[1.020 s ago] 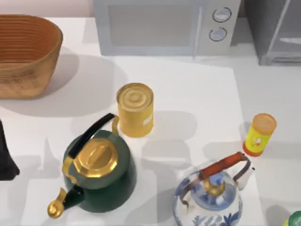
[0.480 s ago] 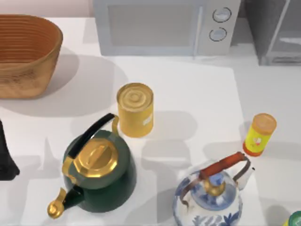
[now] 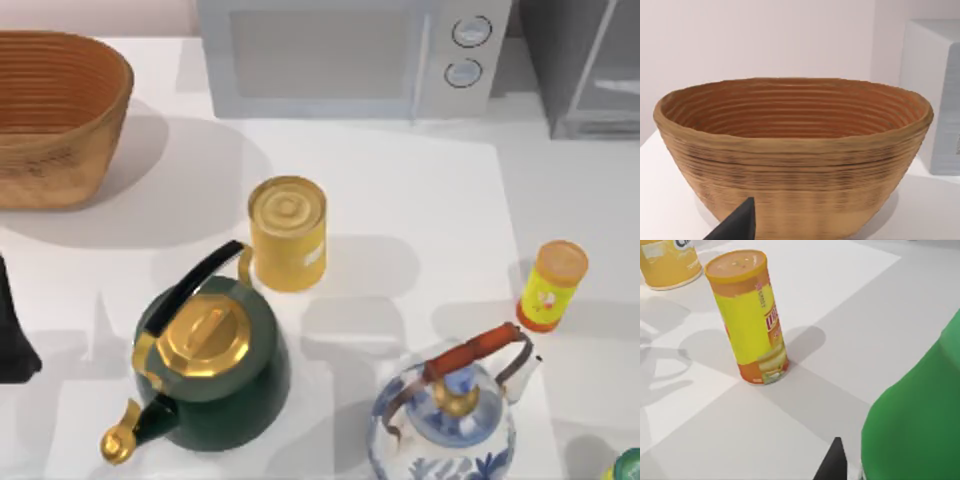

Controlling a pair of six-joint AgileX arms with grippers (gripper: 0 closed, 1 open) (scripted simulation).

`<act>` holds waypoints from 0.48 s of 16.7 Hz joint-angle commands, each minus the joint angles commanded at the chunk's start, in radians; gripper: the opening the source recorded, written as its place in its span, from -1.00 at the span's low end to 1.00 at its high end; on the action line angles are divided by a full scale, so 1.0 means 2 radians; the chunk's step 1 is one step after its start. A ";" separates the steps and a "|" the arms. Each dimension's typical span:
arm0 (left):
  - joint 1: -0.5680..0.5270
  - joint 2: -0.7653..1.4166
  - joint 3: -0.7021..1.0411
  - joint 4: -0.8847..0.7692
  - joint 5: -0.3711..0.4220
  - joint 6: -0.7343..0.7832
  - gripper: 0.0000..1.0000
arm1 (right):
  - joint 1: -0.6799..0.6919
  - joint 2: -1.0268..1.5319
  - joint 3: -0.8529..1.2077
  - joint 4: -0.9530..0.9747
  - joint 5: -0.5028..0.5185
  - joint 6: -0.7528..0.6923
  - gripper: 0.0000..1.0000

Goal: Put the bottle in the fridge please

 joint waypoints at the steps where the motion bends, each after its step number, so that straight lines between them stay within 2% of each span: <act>1: 0.000 0.000 0.000 0.000 0.000 0.000 1.00 | 0.000 0.000 0.000 0.000 0.000 0.000 -0.98; 4: 0.000 0.000 0.000 0.000 0.000 0.000 1.00 | 0.020 -0.029 -0.015 0.006 0.024 0.029 -0.98; 8: 0.000 0.000 0.000 0.000 0.000 0.000 1.00 | 0.081 -0.143 -0.061 0.044 0.111 0.141 -0.98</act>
